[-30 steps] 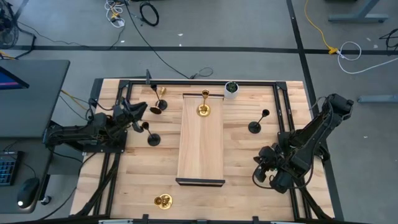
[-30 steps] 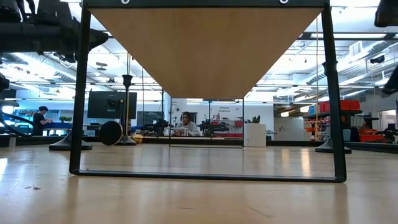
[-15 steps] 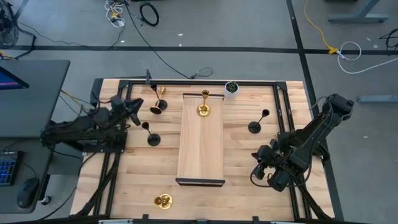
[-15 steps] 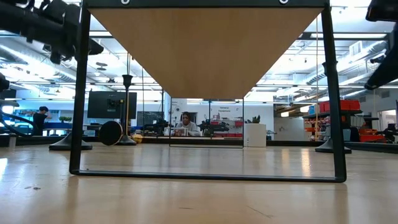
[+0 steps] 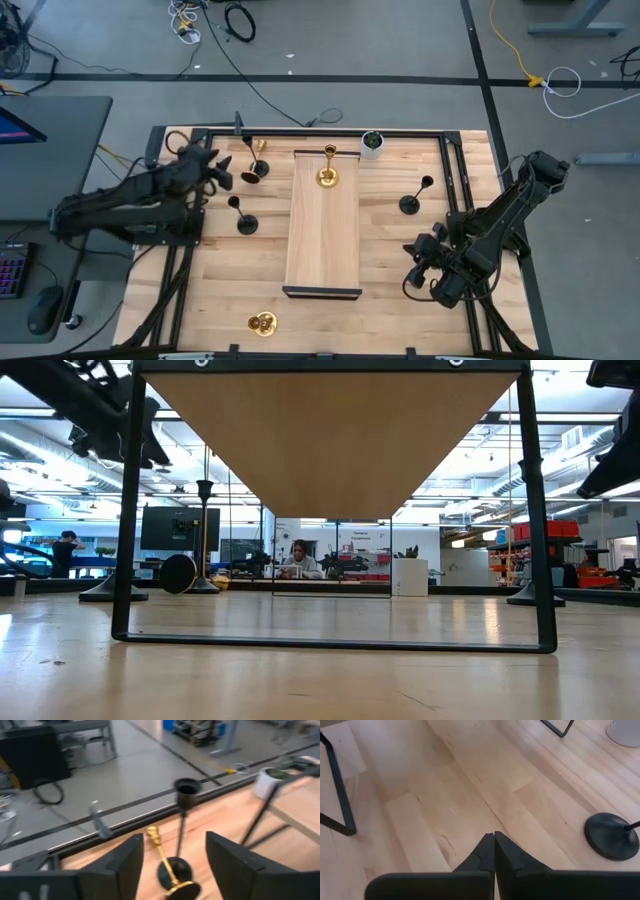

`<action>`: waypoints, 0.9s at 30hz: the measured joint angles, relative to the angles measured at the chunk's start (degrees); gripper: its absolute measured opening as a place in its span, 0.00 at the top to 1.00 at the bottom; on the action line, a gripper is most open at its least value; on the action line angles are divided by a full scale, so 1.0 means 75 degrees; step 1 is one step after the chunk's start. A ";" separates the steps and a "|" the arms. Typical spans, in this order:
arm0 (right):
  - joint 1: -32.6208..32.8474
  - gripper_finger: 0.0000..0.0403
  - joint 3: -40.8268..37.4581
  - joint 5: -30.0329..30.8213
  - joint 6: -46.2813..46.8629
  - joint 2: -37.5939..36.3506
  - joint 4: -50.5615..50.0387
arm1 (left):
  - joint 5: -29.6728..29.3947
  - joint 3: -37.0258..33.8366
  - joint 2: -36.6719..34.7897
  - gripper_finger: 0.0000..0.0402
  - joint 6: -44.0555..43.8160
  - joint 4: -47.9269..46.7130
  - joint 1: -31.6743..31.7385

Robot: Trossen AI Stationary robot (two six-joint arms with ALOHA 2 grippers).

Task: Pick & Place candle stick holders
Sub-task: Put the top left black candle holder on the shelf

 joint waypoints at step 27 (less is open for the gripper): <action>0.0003 1.00 0.0000 0.0181 -0.0236 0.0000 0.0189 | 0.3405 0.0007 0.3171 0.37 0.1721 0.2210 0.2266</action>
